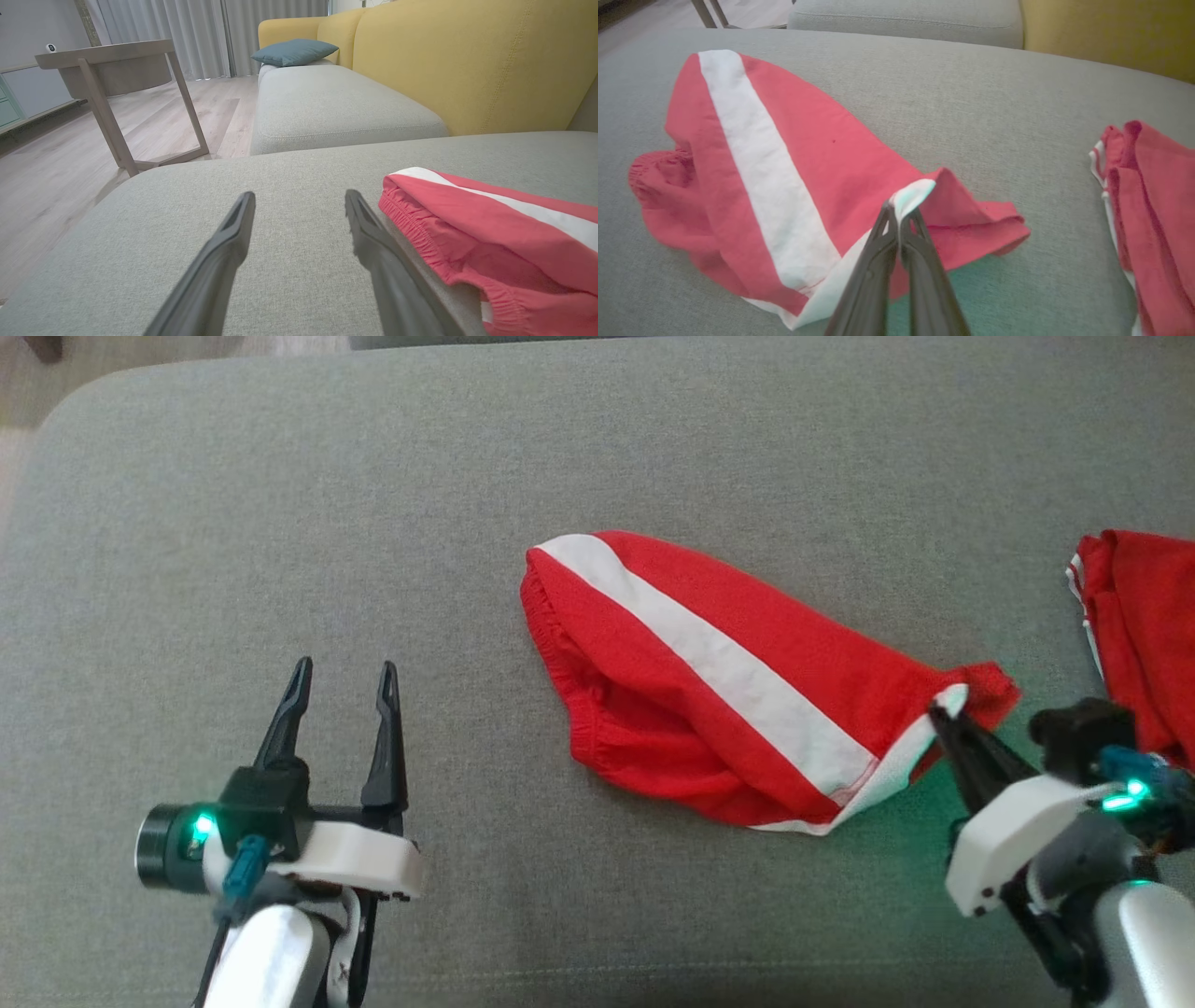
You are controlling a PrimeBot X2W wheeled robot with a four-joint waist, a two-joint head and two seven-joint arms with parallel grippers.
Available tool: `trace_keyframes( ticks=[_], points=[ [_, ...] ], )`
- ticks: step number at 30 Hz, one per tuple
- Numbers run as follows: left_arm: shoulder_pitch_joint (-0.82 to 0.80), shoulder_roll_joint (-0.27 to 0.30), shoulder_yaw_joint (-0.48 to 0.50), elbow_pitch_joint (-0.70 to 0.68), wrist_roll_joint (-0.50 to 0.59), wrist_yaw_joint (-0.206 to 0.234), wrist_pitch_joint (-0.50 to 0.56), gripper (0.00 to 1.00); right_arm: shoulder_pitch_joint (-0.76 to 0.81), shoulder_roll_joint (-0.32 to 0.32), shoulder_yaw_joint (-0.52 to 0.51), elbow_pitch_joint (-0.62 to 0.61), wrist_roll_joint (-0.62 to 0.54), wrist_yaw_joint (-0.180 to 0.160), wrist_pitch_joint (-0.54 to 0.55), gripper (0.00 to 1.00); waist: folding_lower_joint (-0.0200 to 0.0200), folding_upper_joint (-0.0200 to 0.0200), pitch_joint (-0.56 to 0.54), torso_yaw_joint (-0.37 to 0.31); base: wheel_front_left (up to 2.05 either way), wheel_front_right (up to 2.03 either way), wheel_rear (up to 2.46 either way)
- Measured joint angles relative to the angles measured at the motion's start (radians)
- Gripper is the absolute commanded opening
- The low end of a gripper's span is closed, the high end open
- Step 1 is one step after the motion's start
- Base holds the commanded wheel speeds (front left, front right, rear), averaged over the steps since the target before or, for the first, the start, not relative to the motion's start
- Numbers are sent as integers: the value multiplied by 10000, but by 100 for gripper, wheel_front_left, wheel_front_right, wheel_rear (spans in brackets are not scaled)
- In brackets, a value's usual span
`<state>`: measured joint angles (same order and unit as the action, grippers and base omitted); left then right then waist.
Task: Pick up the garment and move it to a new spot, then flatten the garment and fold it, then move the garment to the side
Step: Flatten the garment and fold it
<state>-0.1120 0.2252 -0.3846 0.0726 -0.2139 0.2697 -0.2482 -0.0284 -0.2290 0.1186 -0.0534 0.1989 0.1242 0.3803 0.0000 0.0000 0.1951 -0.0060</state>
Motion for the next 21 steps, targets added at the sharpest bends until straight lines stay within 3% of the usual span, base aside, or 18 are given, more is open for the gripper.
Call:
trace_keyframes(
  ticks=[9,10,11,12,21],
  points=[
    [-4,-29,13,40,0,0,-12,100,1277,1041,-1728,209,21,0,-130,2,0,0,49,-81,0,0,0],
    [-5,-36,13,40,0,0,-12,100,1368,1156,-1873,313,17,0,-180,44,0,0,59,-97,0,0,0],
    [-5,-42,13,40,0,0,-12,100,1409,1252,-1992,385,17,0,-316,95,0,0,69,-115,0,0,0],
    [-6,-40,19,40,0,0,-12,100,1404,1317,-2073,468,17,0,-428,100,0,0,79,-139,0,0,0],
    [-36,-42,19,94,29,-61,-12,100,1360,1613,-2694,686,272,0,-2497,100,0,0,10,-185,0,0,0]
  ],
)
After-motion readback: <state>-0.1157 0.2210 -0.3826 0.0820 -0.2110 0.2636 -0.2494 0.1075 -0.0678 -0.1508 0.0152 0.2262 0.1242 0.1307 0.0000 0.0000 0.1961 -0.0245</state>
